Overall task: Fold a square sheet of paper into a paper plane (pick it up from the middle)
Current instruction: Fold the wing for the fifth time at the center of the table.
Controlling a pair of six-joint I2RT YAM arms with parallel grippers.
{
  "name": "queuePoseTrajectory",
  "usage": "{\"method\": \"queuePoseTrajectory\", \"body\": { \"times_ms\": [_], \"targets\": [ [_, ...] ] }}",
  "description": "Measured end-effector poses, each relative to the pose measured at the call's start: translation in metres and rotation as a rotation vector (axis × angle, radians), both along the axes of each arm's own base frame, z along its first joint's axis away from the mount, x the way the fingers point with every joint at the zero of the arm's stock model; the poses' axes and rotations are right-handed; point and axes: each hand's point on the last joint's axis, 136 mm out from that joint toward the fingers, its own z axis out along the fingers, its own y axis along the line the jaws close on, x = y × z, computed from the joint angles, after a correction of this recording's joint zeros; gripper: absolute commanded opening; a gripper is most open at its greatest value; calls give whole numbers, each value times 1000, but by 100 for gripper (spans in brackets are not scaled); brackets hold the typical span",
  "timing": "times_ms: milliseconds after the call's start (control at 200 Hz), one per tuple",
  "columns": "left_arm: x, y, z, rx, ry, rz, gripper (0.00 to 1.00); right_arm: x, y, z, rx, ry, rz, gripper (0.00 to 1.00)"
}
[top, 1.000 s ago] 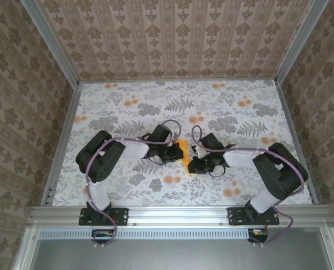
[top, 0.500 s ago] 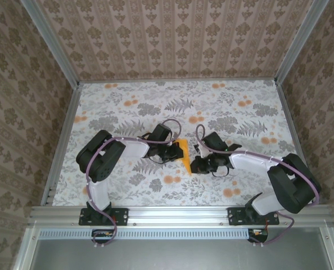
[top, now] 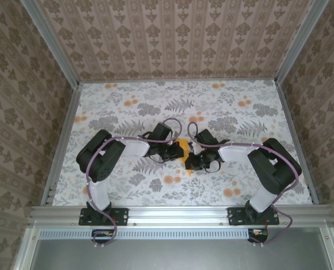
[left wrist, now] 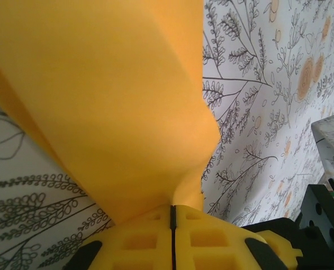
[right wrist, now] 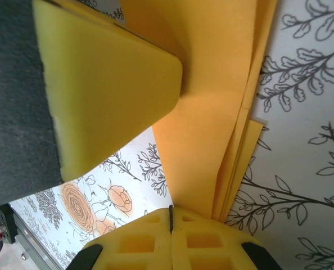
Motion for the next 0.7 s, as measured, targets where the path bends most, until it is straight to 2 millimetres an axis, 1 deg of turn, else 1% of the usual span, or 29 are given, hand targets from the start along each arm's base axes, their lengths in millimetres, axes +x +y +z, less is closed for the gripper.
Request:
{"method": "queuePoseTrajectory", "body": {
  "times_ms": [125, 265, 340, 420, 495, 600, 700],
  "targets": [
    [10, 4, 8, -9, -47, -13, 16, 0, -1, -2, 8, -9, 1, 5],
    [28, 15, 27, -36, -131, -17, 20, 0, -1, -2, 22, -15, 6, 5],
    [35, 19, 34, -49, -165, -18, 21, -1, -1, -2, 25, -16, 8, 5],
    [40, 23, 35, -53, -186, -21, 21, -1, -1, -2, 25, -16, 9, 5],
    [41, 24, 36, -59, -194, -31, 21, 0, -1, -2, 25, -17, 9, 5],
    [41, 21, 38, -79, -204, -49, 21, -1, -2, -2, 26, -16, 11, 5],
    [39, 19, 33, -88, -194, -66, 20, -1, -2, -2, 26, -16, 12, 5]
  ]
}}
